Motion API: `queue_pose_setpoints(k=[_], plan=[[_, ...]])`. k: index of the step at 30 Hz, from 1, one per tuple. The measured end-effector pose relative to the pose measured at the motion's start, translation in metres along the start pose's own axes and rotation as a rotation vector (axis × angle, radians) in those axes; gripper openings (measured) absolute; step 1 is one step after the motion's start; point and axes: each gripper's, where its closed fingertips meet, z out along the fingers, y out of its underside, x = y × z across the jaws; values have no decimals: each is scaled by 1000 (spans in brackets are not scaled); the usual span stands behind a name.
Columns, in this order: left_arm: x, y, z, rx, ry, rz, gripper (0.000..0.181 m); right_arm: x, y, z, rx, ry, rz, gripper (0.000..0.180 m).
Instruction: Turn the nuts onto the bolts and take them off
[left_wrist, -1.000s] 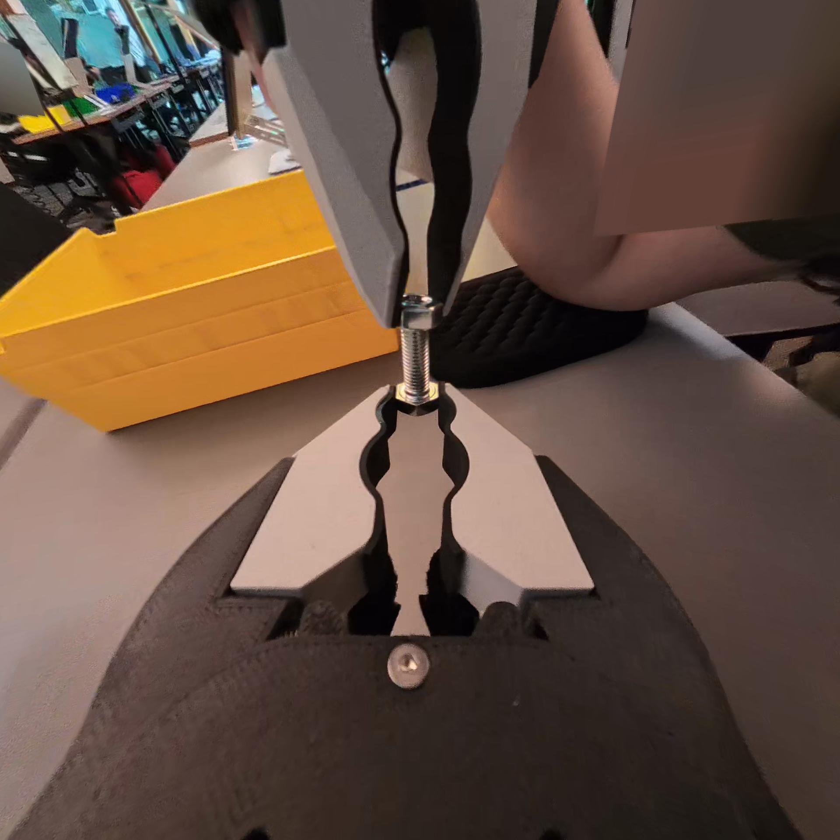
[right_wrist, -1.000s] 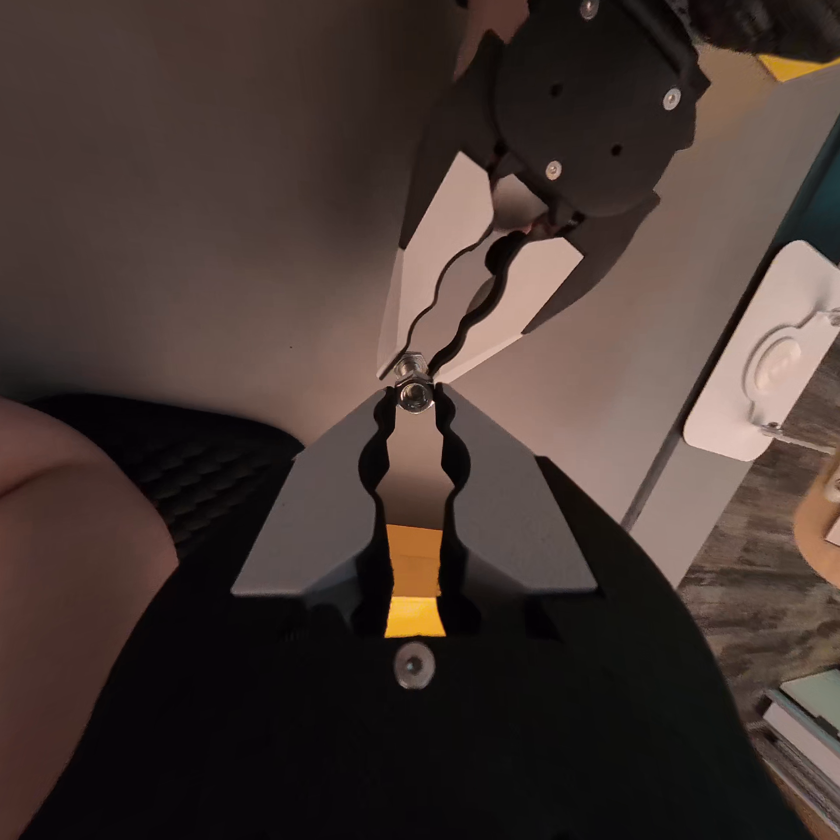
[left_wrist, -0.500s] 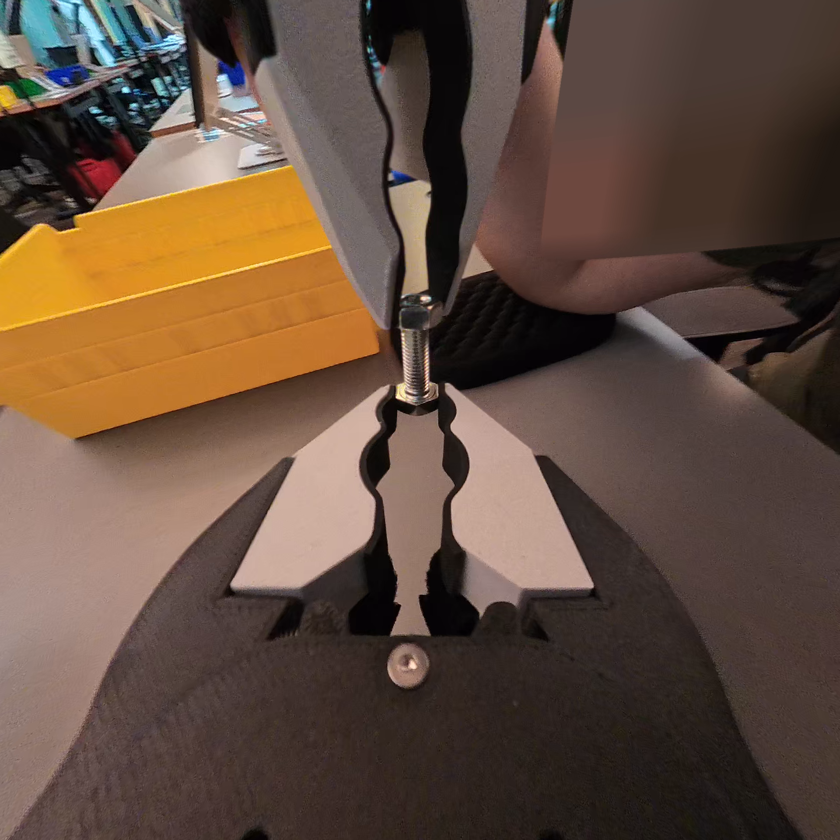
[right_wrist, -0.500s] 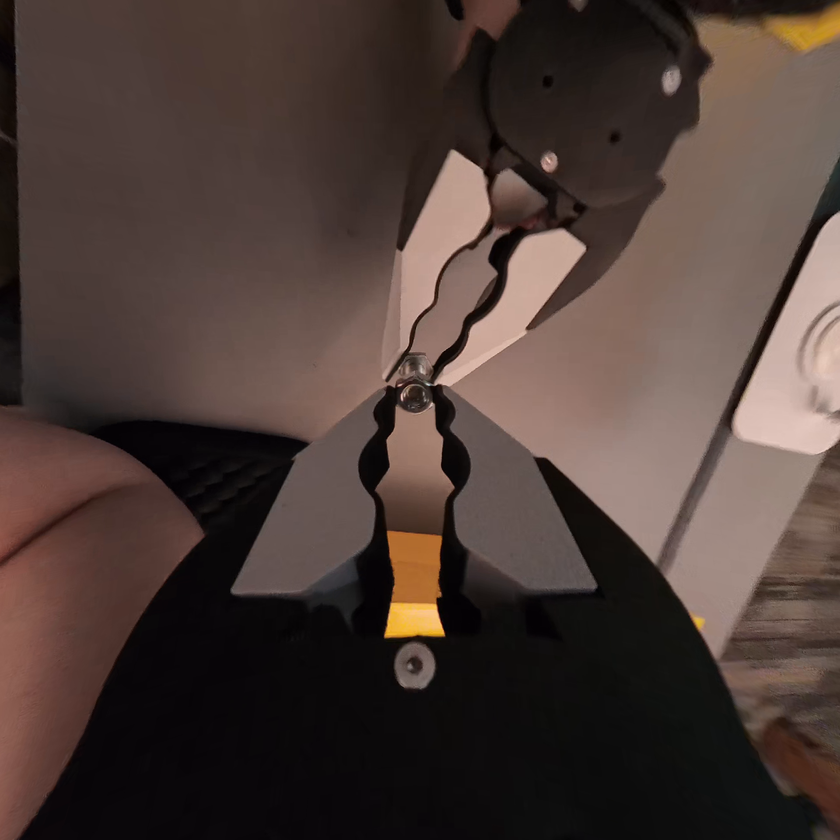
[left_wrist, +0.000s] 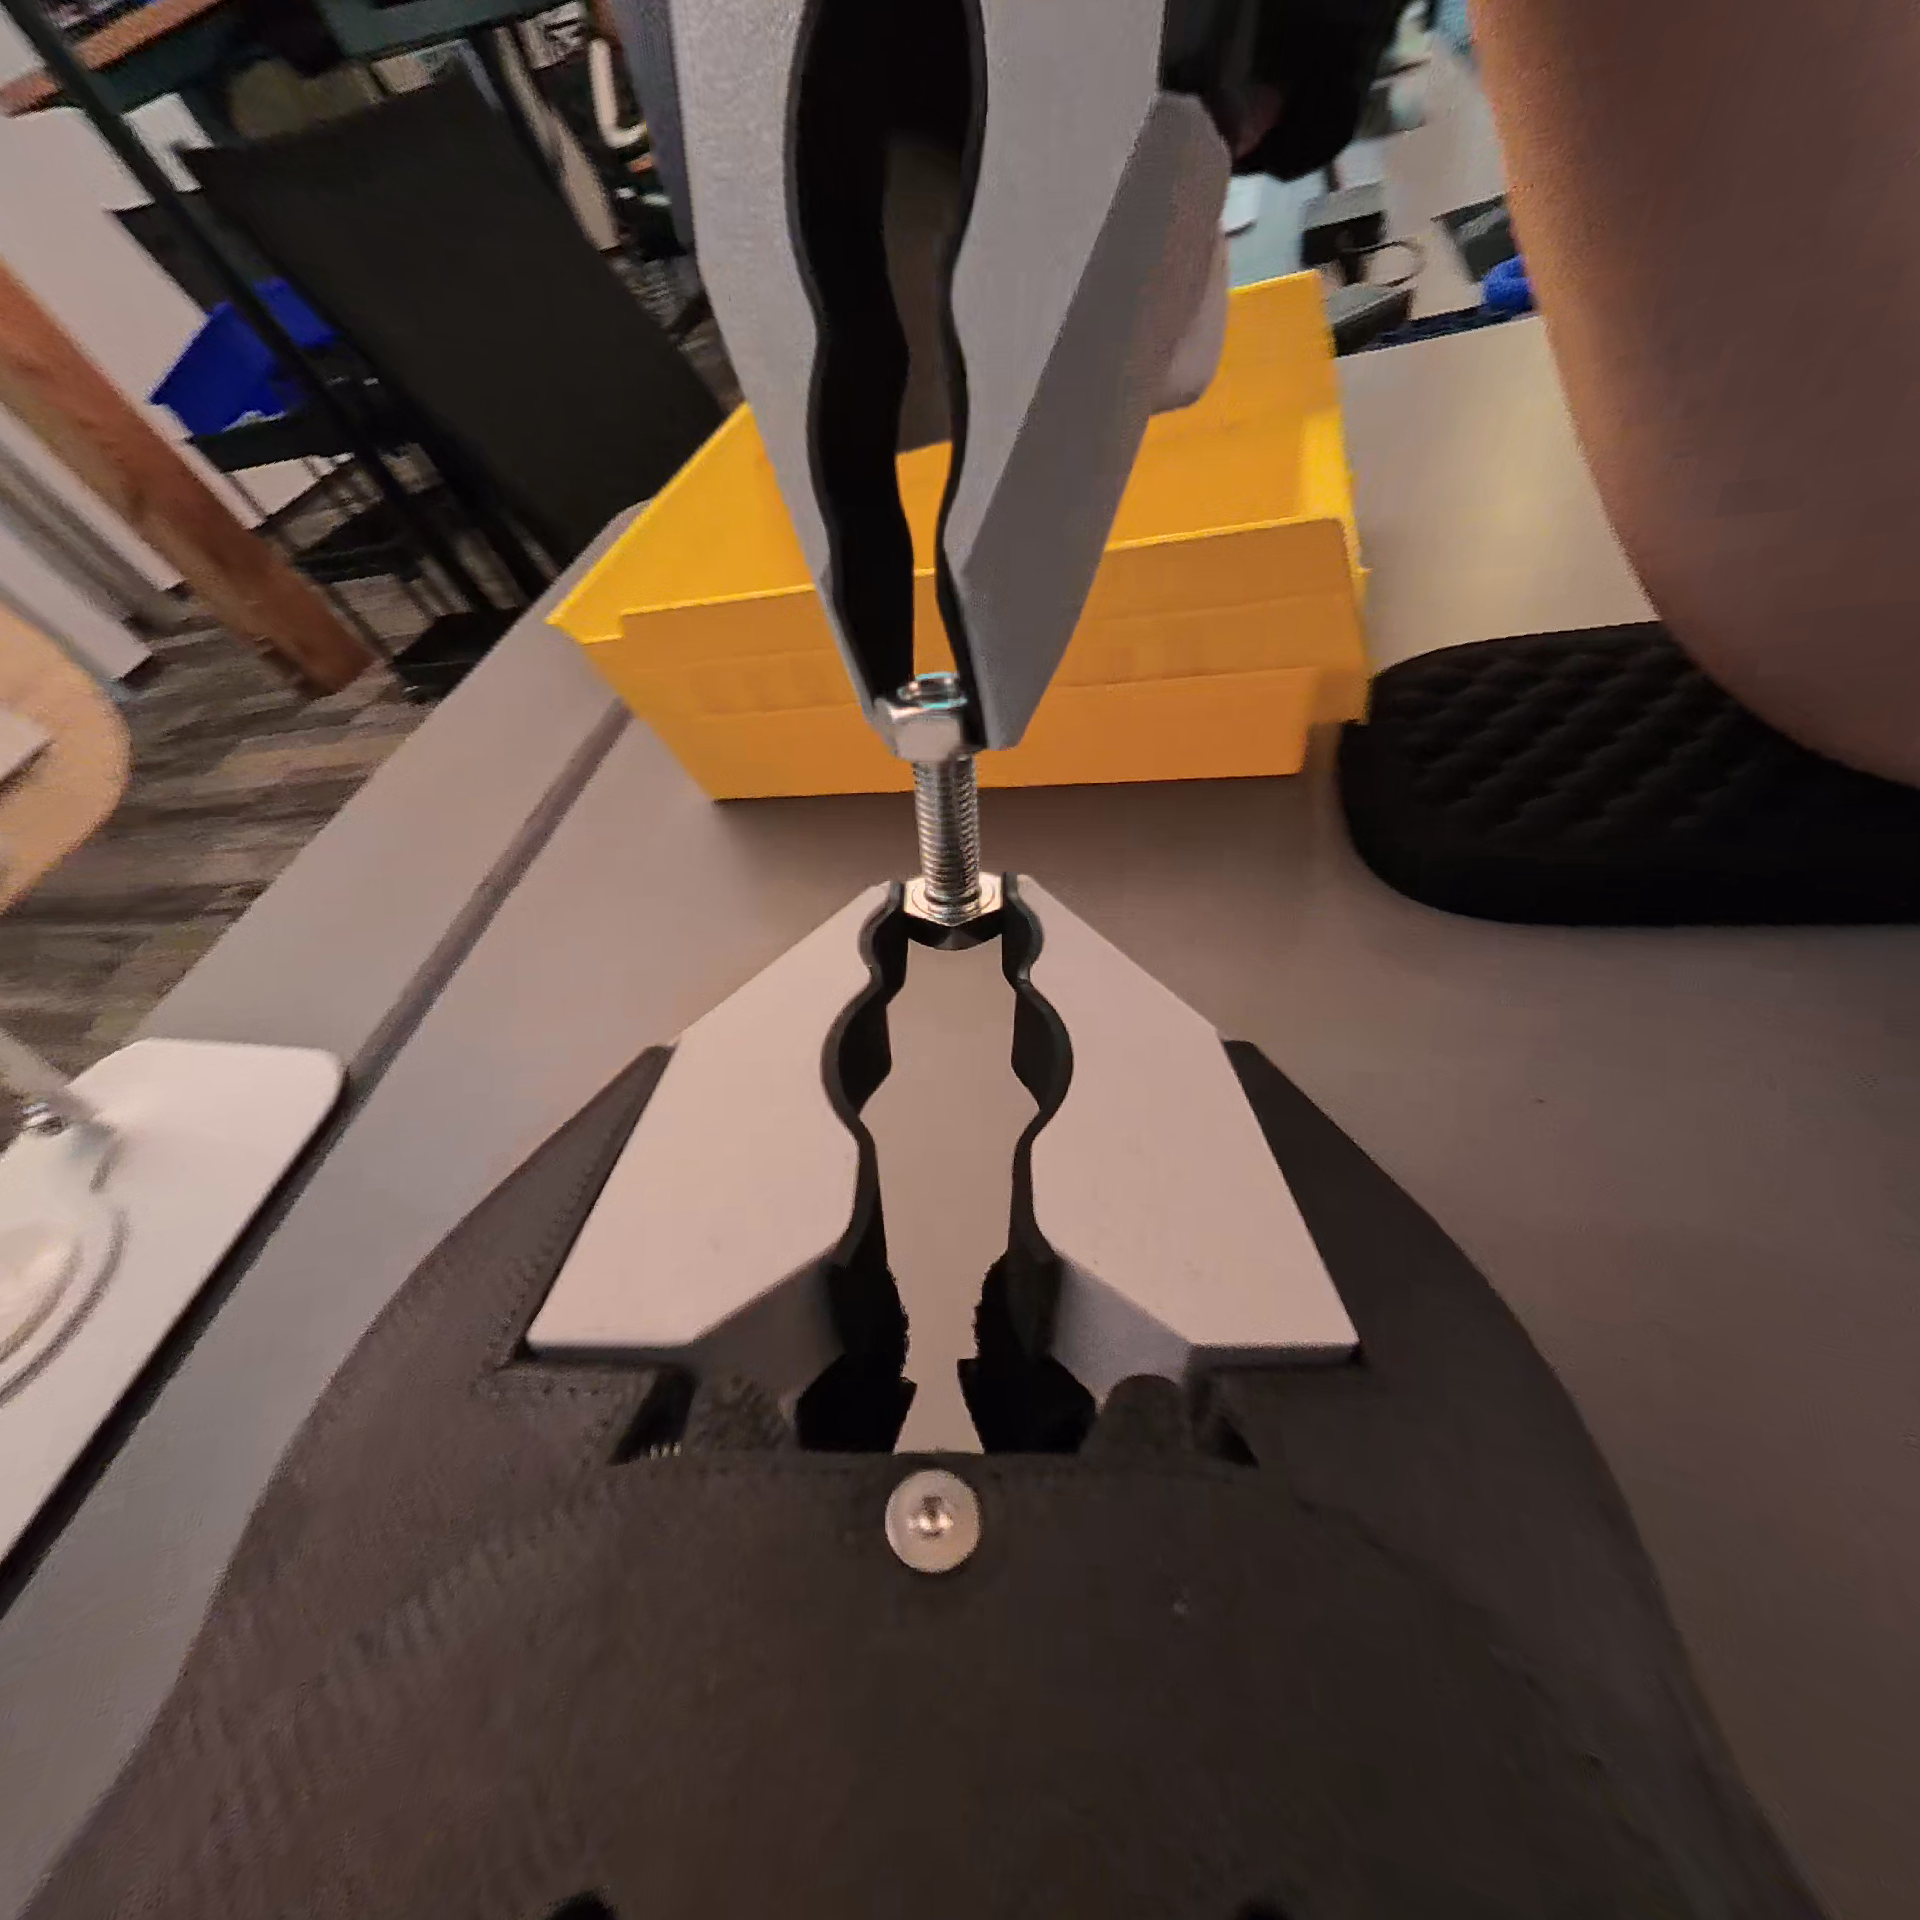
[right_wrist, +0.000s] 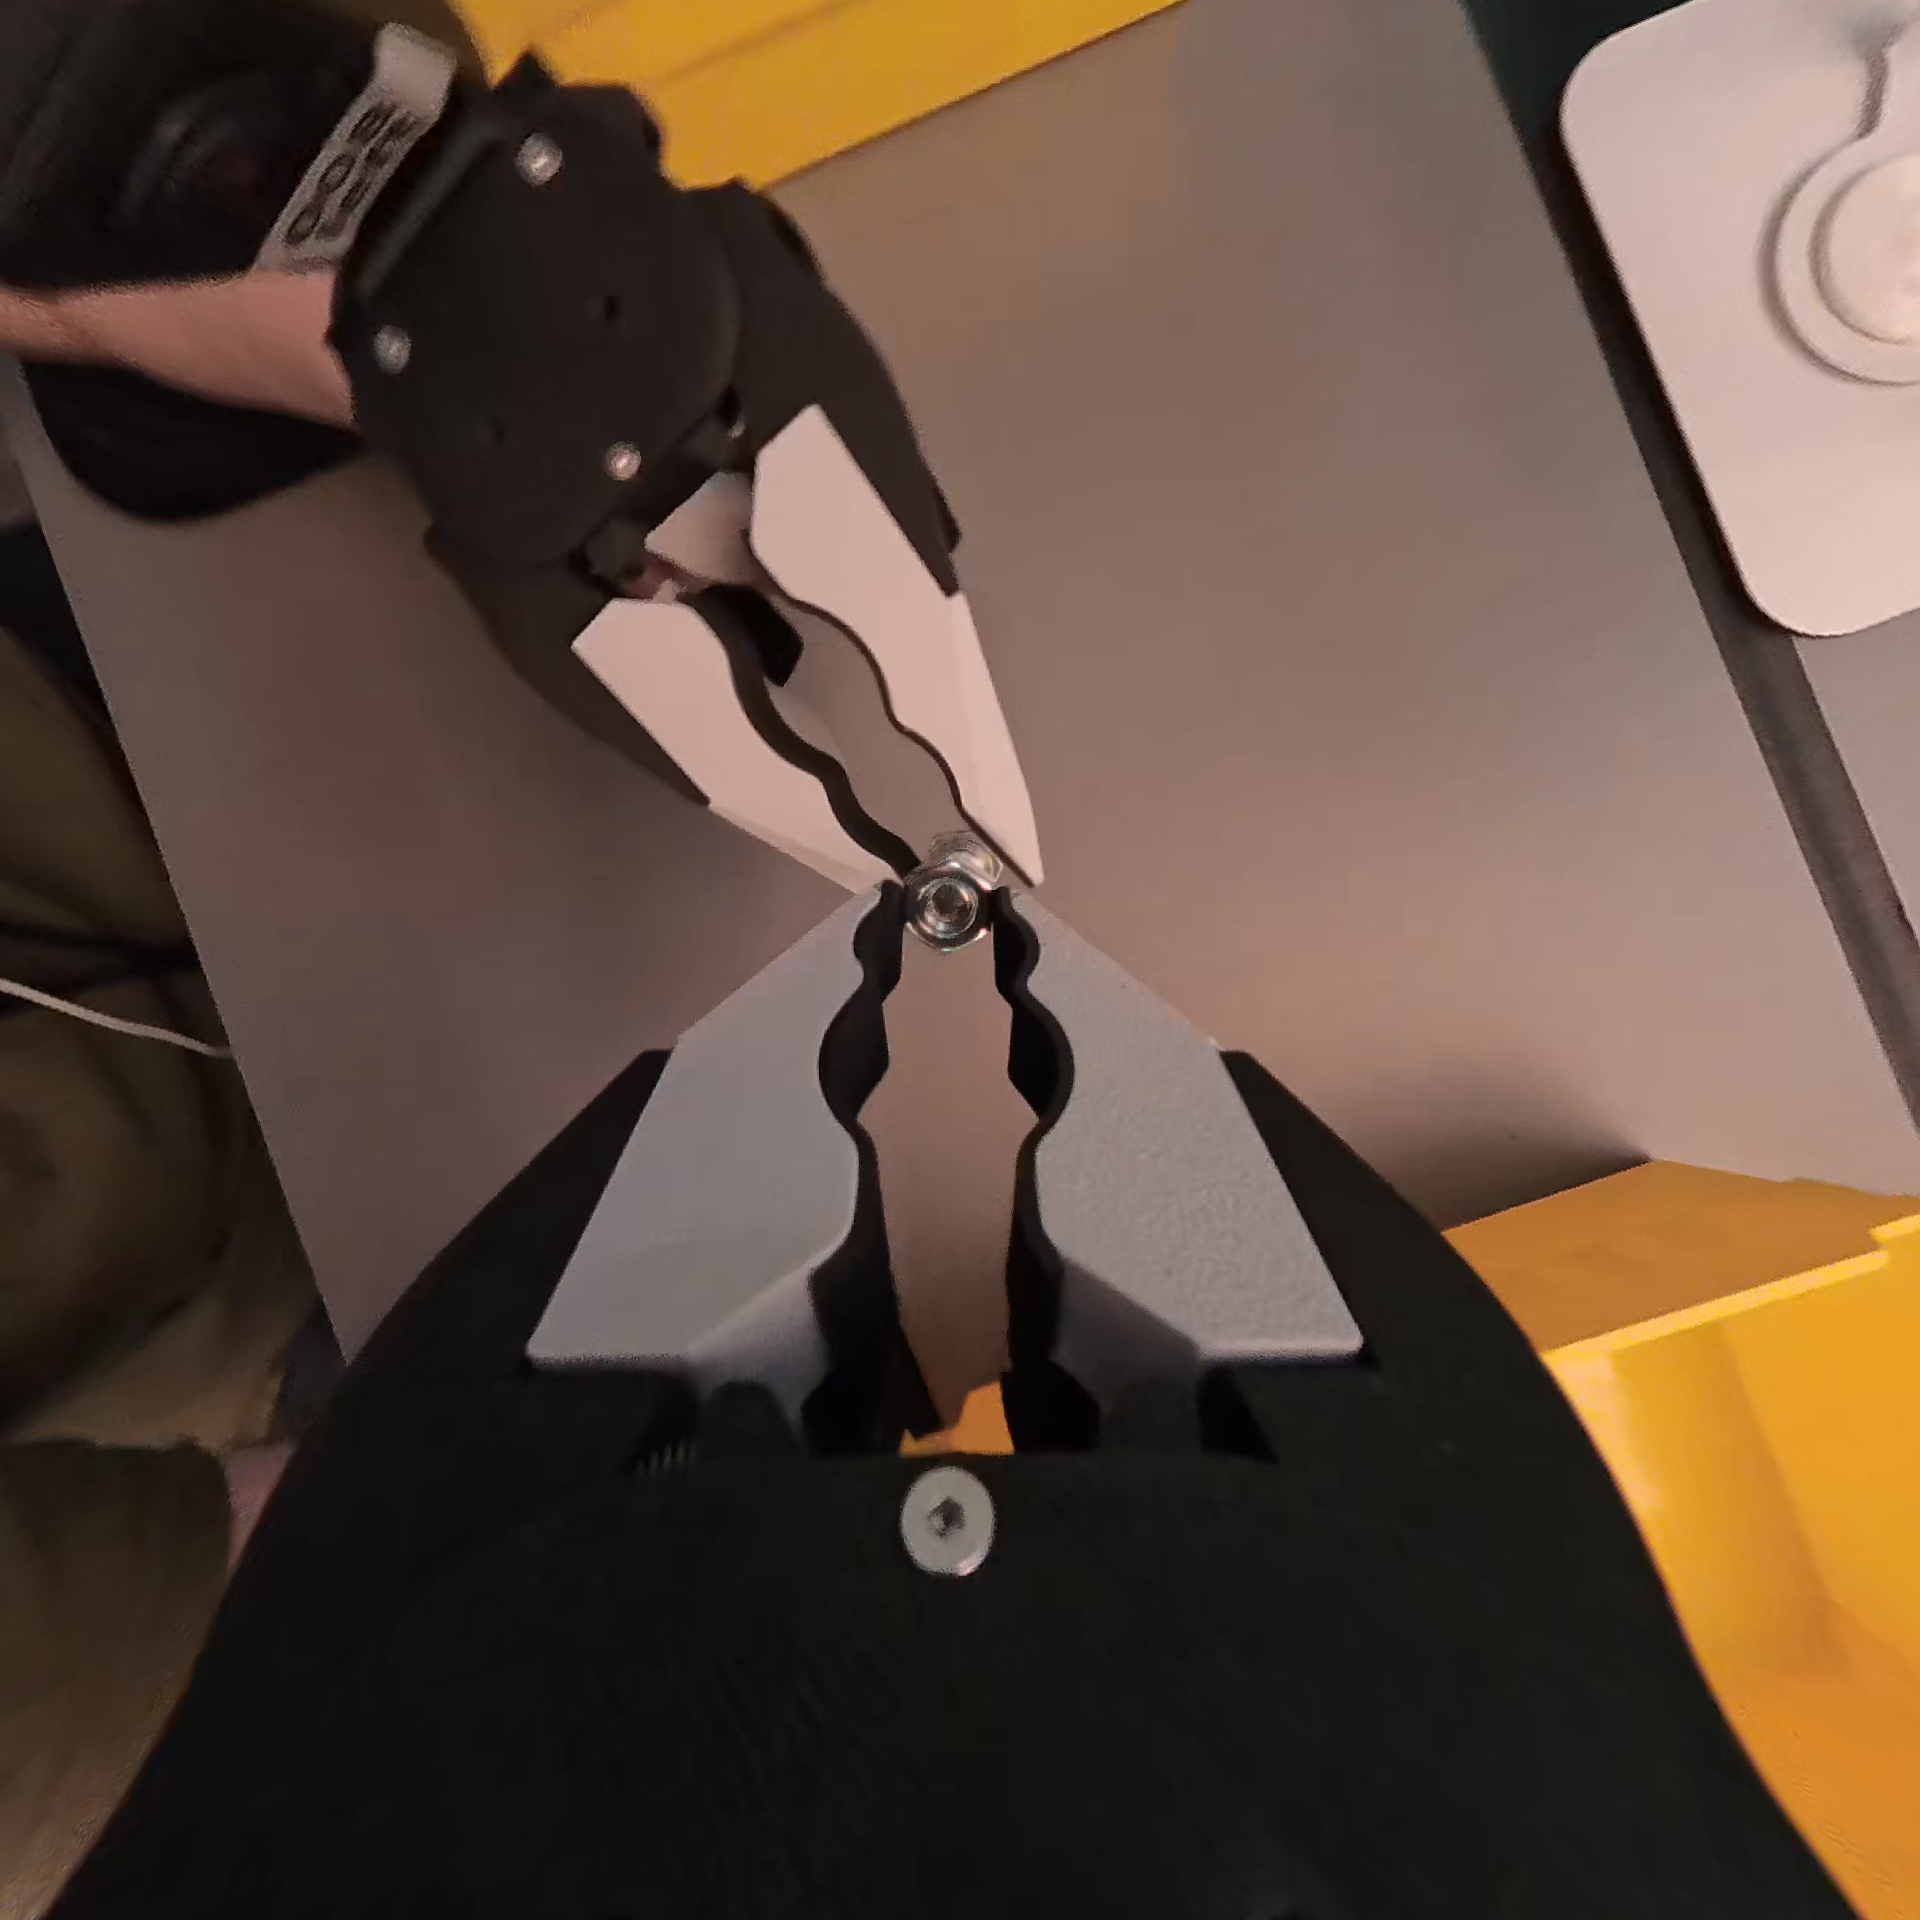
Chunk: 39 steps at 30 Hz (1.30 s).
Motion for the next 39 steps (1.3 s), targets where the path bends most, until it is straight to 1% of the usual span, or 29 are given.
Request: queue_pose_setpoints(k=[8, 11, 14, 17, 20, 23, 25, 27, 29, 31, 32, 33, 35, 37, 39], plan=[[-31, 15, -4, -120, -219, 76, 16, 20, -9, 14, 21, 8, 315, 16], [-35, 17, -5, -130, -243, 81, 16, 23, -12, 16, 37, -12, 360, 16], [-38, 14, -6, -102, -238, 42, 16, 23, -17, 14, 73, -27, 367, 16], [-39, 12, -8, -78, -229, 11, 16, 23, -19, 13, 79, -13, 328, 17], [-40, 12, -8, -67, -219, -20, 16, 23, -21, 11, 89, 14, 273, 27], [-44, 9, -11, -42, -208, -69, 16, 26, -29, 1, 142, 54, 187, 37], [-47, 1, -16, -10, -201, -105, 16, 34, -42, -11, 228, 136, 58, 42], [-51, -13, -26, 40, -183, -162, 16, 37, -63, -30, 380, 224, -100, 49], [-54, -29, -37, 85, -161, -211, 16, 31, -82, -48, 548, 247, -201, 51], [-56, -47, -51, 125, -141, -235, 16, 19, -94, -58, 660, 184, -220, 63], [-57, -54, -57, 138, -132, -237, 16, 13, -97, -58, 683, 138, -214, 71], [-58, -61, -63, 145, -131, -233, 16, 9, -100, -59, 704, 102, -209, 76], [-61, -71, -76, 159, -149, -211, 16, 2, -111, -63, 779, 69, -206, 75], [-67, -79, -87, 170, -177, -191, 16, -11, -127, -72, 892, 31, -222, 75], [-72, -85, -97, 187, -195, -194, 16, -24, -140, -83, 1006, -4, -228, 69]])
